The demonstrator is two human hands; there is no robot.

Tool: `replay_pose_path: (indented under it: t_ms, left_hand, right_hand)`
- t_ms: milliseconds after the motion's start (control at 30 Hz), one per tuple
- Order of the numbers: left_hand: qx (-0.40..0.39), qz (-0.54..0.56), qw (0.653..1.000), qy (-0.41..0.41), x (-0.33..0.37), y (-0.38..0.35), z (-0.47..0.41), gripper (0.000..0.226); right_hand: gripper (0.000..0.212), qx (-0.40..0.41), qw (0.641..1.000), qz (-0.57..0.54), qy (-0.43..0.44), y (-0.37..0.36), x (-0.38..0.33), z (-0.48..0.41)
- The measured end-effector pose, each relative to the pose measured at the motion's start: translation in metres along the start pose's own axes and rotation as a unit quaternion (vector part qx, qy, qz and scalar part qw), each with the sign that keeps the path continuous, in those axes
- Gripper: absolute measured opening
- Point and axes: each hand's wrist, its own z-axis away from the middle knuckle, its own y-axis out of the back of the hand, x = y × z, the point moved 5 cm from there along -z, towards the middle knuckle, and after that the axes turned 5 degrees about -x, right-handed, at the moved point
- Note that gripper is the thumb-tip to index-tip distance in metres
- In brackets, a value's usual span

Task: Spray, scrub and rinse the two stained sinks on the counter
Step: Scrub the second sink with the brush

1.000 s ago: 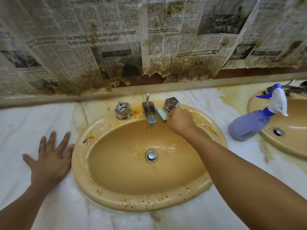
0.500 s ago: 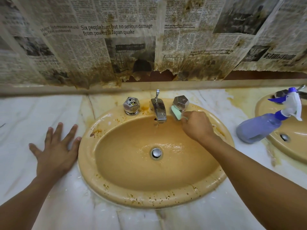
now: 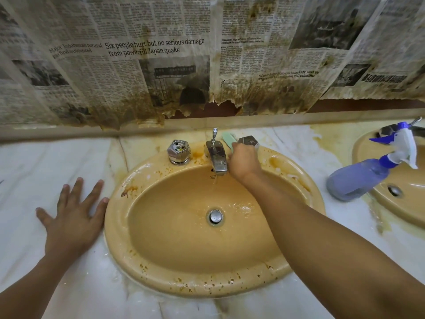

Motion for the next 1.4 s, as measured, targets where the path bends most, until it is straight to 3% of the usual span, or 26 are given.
replay_pose_path:
  t_ms: [200,433,533,667,767,900,1033,1267,1400]
  left_hand:
    - [-0.002,0.005,1.000,0.000,0.002,0.000,0.000,0.068]
    - [0.002,0.000,1.000,-0.002,0.002,0.000,0.000,0.066]
    - [0.002,-0.006,1.000,-0.001,0.002,0.001,-0.001,0.066]
    - [-0.001,-0.004,1.000,0.002,0.002,0.000,0.000,0.065]
    - [-0.001,-0.007,1.000,0.008,0.003,0.000,-0.001,0.065]
    - [-0.001,-0.005,1.000,0.008,0.002,0.000,-0.001,0.067]
    - [0.000,-0.006,1.000,0.004,0.001,-0.001,-0.002,0.066]
    - [-0.001,-0.002,1.000,0.003,0.003,0.001,-0.001,0.067]
    - [0.000,-0.006,1.000,0.005,0.002,0.001,-0.001,0.067]
  right_hand:
    - [0.039,-0.026,0.996,-0.081,0.003,0.005,0.032,0.030]
    - [0.034,-0.028,0.965,-0.256,-0.052,-0.003,0.026,0.010]
    - [0.031,-0.066,0.975,-0.209,-0.045,0.010,0.037,0.026]
    - [0.023,-0.022,0.982,-0.184,0.032,0.060,0.042,0.047]
    - [0.027,-0.110,0.985,-0.057,0.123,0.073,0.002,0.021]
    - [0.033,-0.180,0.968,0.091,0.152,0.060,-0.039,-0.022]
    - [0.030,-0.232,0.949,0.120,0.176,0.076,-0.020,-0.030]
    - [0.032,-0.193,0.962,0.064,0.183,0.061,-0.006,-0.037]
    - [0.027,-0.298,0.931,0.049,0.205,0.087,0.001,-0.002]
